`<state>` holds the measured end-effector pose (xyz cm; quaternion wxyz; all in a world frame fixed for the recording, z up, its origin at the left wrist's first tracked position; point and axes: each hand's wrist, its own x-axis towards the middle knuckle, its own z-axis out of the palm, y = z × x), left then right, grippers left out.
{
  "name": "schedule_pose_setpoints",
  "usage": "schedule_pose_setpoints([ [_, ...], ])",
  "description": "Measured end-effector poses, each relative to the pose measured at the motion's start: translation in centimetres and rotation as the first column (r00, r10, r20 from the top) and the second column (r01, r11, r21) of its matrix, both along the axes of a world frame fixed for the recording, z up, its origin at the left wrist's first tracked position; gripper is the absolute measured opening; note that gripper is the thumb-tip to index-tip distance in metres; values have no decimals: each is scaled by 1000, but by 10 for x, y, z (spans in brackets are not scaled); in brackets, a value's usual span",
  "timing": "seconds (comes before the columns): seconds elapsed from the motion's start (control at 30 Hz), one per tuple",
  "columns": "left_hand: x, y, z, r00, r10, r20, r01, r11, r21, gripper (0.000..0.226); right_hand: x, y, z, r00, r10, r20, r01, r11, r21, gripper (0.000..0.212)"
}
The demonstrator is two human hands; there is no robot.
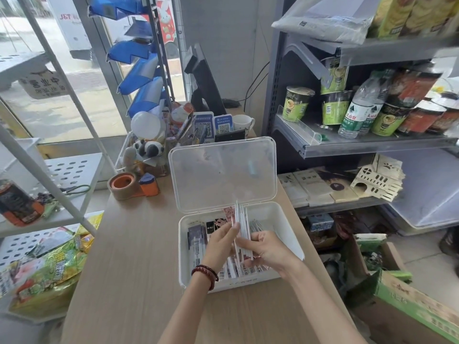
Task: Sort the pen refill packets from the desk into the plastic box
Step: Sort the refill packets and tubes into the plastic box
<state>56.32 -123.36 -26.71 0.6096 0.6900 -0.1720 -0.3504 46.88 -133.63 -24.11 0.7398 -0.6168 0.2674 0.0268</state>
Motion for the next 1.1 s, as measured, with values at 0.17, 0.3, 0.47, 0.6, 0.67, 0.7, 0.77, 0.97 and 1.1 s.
schedule_pose_setpoints([
  [0.17, 1, 7, 1, 997, -78, -6, 77, 991, -107, 26, 1, 1, -2, 1000, 13, -20, -14, 999, -32, 26],
  [0.3, -3, 5, 0, 999, -29, 40, 33, 993, -116, 42, 2, -3, -5, 998, 43, -42, -48, 990, -130, 26],
  [0.47, -10, -1, -11, 992, 100, 82, -90, 989, -119, 22, 3, -3, -12, 995, 43, -89, -71, 936, -344, 27],
  [0.6, -13, -4, -18, 985, 147, 90, -133, 979, -153, 12, 4, 7, -11, 993, 22, -115, -81, 838, -540, 18],
  [0.67, -12, -4, -20, 983, 173, 69, -158, 970, -187, 10, 4, 11, -7, 985, 50, -165, -142, 776, -614, 22],
  [0.7, -12, -4, -20, 981, 183, 69, -166, 966, -200, 11, 5, 11, -7, 978, 59, -200, -177, 742, -647, 26],
  [0.77, -13, -4, -19, 973, 202, 113, -176, 963, -205, 11, 6, 8, -8, 968, 59, -244, -218, 681, -699, 30],
  [0.97, -19, -3, -17, 889, 282, 361, -242, 958, -151, 9, 3, -4, -9, 988, 28, -152, -129, 691, -711, 14],
  [1.1, -17, -2, -17, 892, 316, 324, -275, 947, -166, 24, 0, -16, -24, 980, -200, -17, 129, 692, -711, 18],
])
